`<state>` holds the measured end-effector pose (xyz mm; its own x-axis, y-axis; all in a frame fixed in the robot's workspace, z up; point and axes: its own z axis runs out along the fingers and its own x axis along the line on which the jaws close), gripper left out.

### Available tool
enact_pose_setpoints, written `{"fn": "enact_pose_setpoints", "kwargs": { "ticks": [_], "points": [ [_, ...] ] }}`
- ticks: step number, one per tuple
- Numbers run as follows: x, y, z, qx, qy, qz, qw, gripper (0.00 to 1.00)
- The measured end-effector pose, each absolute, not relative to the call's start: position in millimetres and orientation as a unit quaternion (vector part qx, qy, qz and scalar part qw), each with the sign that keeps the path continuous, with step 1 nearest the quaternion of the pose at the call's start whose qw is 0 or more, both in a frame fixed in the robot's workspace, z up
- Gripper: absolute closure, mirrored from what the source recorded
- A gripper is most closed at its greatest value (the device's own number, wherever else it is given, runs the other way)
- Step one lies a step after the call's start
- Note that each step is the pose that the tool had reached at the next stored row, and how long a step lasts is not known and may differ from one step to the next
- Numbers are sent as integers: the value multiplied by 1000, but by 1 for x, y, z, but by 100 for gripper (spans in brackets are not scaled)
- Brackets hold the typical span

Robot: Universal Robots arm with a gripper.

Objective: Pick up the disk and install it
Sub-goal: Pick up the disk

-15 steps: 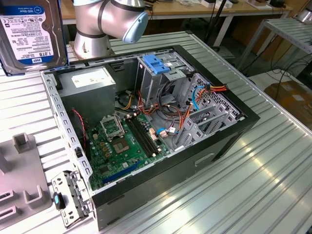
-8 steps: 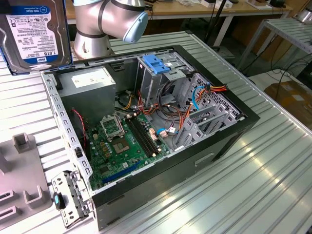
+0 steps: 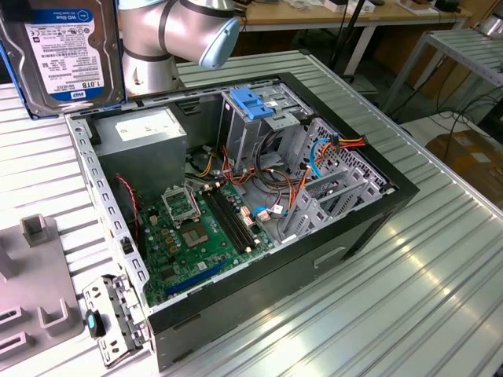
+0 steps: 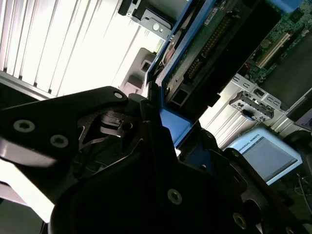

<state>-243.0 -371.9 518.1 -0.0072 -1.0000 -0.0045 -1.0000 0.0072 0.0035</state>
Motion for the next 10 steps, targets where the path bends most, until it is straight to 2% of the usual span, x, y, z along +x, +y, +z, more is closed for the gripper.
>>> {"fn": "enact_pose_setpoints", "kwargs": {
  "ticks": [10],
  "points": [
    [-230,-372,518,-705,710,3,0,63]
  ]
}}
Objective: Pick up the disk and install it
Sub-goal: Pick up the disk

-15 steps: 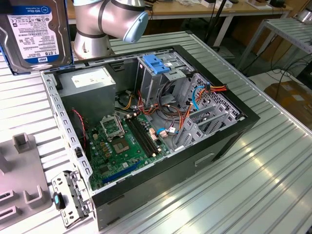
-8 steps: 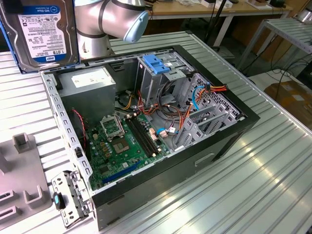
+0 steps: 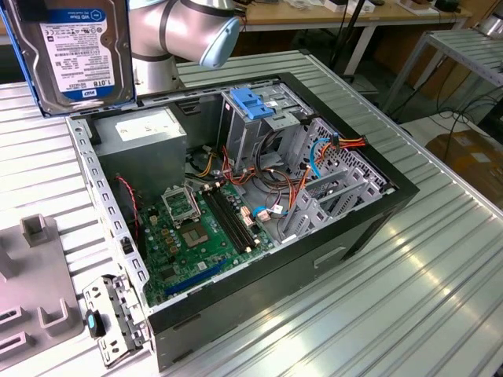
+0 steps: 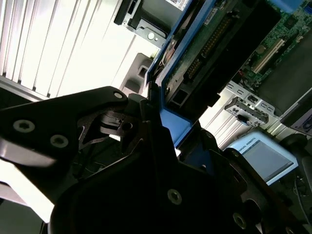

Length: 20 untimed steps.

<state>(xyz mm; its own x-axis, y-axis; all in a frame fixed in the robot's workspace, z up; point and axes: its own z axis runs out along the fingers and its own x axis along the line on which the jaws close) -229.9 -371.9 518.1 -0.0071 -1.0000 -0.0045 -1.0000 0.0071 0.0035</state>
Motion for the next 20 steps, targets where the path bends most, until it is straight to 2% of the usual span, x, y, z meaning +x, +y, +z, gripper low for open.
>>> {"fn": "enact_pose_setpoints", "kwargs": {
  "ticks": [20],
  "points": [
    [-204,-372,518,-705,710,3,0,63]
  ]
}}
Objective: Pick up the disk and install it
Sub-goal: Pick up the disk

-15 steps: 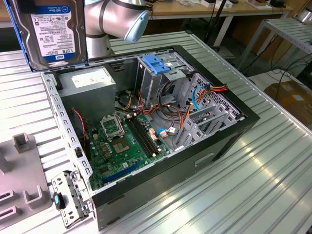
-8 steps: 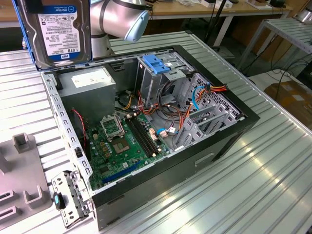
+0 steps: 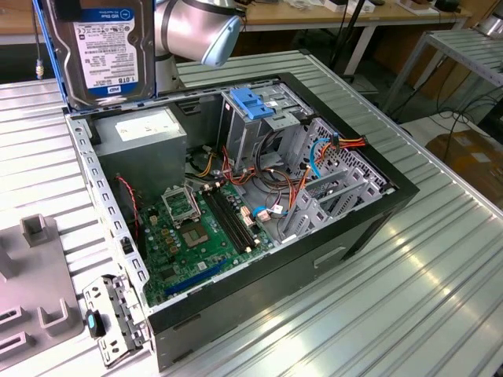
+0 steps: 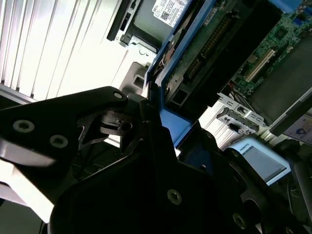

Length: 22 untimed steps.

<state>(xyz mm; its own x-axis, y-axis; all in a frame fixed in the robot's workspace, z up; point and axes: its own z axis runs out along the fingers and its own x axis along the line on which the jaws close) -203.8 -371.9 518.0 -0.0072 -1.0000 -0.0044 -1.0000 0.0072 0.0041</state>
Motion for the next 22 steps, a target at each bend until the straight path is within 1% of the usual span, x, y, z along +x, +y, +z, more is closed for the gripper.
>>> {"fn": "enact_pose_setpoints", "kwargs": {
  "ticks": [22],
  "points": [
    [-170,-372,518,-705,710,4,0,63]
  ]
}}
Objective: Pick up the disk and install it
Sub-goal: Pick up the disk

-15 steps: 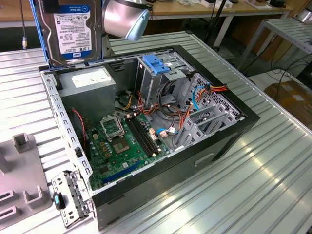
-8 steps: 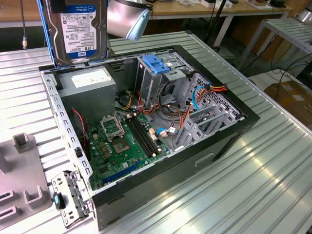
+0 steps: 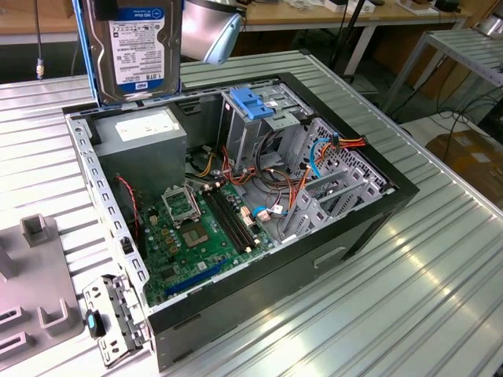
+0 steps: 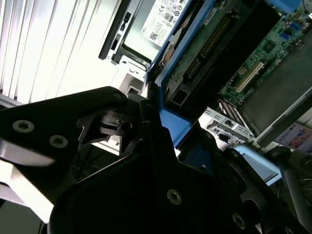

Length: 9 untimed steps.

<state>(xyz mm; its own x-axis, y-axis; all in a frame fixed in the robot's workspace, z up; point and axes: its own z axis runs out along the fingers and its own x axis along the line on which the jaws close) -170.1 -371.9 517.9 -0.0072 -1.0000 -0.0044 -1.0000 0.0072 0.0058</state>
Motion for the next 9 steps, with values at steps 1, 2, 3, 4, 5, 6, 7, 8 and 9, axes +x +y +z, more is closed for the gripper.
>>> {"fn": "enact_pose_setpoints", "kwargs": {
  "ticks": [1,2,3,4,5,6,7,8,9],
  "points": [
    [-168,-372,518,705,-710,-4,1,63],
    [-166,-372,518,705,-710,-4,1,63],
    [-164,-372,518,705,-710,-4,1,63],
    [-160,-372,518,705,-710,-4,1,63],
    [-158,-372,518,705,-710,-4,1,63],
    [-156,-372,518,705,-710,-4,1,63],
    [-154,-372,518,705,-710,-4,1,63],
    [-152,-372,518,705,-710,-4,1,63],
    [-149,-372,518,705,-710,-4,1,63]
  ]
}}
